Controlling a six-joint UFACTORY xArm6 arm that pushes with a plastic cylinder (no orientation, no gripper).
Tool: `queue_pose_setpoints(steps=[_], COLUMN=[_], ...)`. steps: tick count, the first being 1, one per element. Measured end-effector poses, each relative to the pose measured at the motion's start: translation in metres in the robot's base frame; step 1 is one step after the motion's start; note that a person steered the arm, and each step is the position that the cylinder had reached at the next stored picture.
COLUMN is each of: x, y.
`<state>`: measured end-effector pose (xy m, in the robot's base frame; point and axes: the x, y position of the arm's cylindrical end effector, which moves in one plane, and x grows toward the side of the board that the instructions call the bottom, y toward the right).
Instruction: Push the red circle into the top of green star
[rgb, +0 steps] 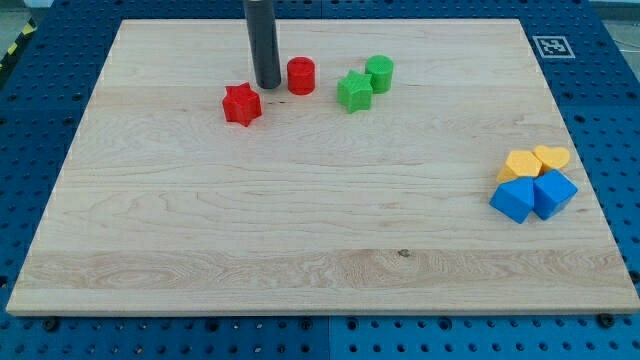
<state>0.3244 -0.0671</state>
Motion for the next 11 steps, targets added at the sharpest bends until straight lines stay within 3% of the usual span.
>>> queue_pose_setpoints(steps=[2, 7, 8, 10, 11], x=[-0.010, -0.021, -0.021, -0.022, 0.017], y=[0.036, 0.052, 0.027, -0.110, -0.133])
